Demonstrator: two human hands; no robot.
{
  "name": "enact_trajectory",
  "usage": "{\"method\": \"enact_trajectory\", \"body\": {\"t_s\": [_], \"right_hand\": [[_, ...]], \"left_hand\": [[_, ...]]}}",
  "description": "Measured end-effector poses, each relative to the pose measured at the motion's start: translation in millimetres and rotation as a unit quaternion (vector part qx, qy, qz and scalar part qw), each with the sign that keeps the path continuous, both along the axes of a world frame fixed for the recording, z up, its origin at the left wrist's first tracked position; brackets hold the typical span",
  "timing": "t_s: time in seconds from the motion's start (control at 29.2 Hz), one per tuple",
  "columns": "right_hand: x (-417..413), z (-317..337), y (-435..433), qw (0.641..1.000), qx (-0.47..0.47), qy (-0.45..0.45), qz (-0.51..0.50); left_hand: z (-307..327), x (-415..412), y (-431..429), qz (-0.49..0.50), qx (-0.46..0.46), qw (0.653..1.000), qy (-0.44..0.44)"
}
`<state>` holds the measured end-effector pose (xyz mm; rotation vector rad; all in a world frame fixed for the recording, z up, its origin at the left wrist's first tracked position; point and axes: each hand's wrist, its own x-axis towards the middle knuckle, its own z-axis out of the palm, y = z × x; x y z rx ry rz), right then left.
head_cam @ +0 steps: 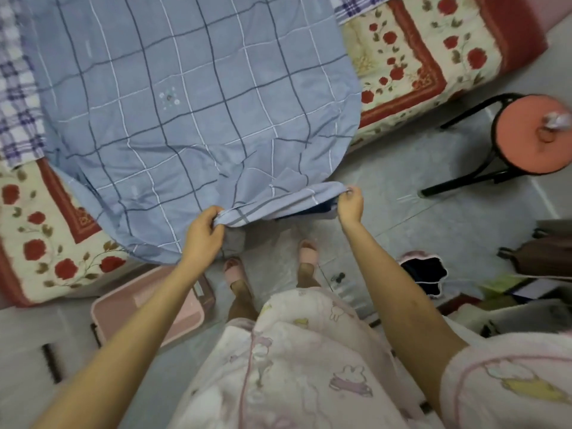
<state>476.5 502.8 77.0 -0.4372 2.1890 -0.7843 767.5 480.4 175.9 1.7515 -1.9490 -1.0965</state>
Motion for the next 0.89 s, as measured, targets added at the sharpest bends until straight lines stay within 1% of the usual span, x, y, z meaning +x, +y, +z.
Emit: {"method": "enact_trajectory", "body": {"t_s": [0.07,0.1,0.14,0.21,0.24,0.27,0.34,0.41,0.45,0.48,0.51,0.55,0.58,0.62,0.65,0.69,0.72,0.75,0.82,0.86,0.89], "right_hand": [[-30,11,3,0.995,0.009,0.019,0.101],[-45,20,4,0.985,0.017,0.046,0.168],[-60,26,6,0.964,0.047,0.088,0.246],[-85,37,5,0.909,0.128,0.172,0.357],[-92,41,5,0.891,0.158,0.197,0.378],[-93,44,5,0.883,0.174,0.219,0.376],[-96,51,9,0.895,0.174,0.265,0.313],[-96,57,15,0.935,0.105,0.284,0.183],[-94,60,17,0.958,0.070,0.256,0.108],[-95,61,15,0.977,0.036,0.208,0.037],[-95,62,10,0.990,0.003,0.137,-0.040],[-94,63,5,0.991,-0.030,0.044,-0.121],[-93,63,0,0.979,-0.050,-0.043,-0.191],[-93,64,-2,0.970,-0.048,-0.090,-0.222],[-93,63,-4,0.976,-0.038,-0.088,-0.197],[-92,63,-4,0.989,-0.027,-0.062,-0.130],[-93,65,-4,0.999,-0.010,-0.031,-0.042],[-93,67,-3,0.999,0.009,-0.007,0.043],[-98,68,-3,0.981,0.057,0.019,0.185],[-101,68,-3,0.965,0.085,0.050,0.242],[-104,68,-2,0.948,0.113,0.102,0.280]], "left_hand": [[-14,0,5,0.009,0.019,1.000,-0.017],[-18,-1,7,0.018,0.030,0.999,-0.026],[-24,0,7,0.024,0.038,0.998,-0.036],[-34,-2,7,0.017,0.037,0.997,-0.064],[-37,-6,8,0.013,0.035,0.996,-0.085],[-40,-7,7,0.013,0.033,0.993,-0.109],[-43,-19,9,0.013,0.023,0.991,-0.129],[-43,-34,6,0.028,0.000,0.992,-0.125],[-41,-40,3,0.039,-0.014,0.992,-0.116],[-39,-47,-2,0.050,-0.031,0.993,-0.103],[-34,-53,-7,0.056,-0.044,0.993,-0.094],[-30,-57,-12,0.055,-0.054,0.993,-0.086],[-25,-61,-16,0.050,-0.065,0.994,-0.077],[-22,-64,-20,0.050,-0.075,0.994,-0.066],[-21,-64,-25,0.060,-0.082,0.993,-0.058],[-22,-63,-29,0.081,-0.083,0.992,-0.054],[-23,-59,-33,0.113,-0.078,0.989,-0.055],[-23,-56,-37,0.146,-0.066,0.985,-0.058],[-27,-45,-42,0.191,-0.041,0.979,-0.060],[-30,-39,-42,0.199,-0.032,0.977,-0.064],[-34,-32,-41,0.199,-0.025,0.977,-0.071]]}}
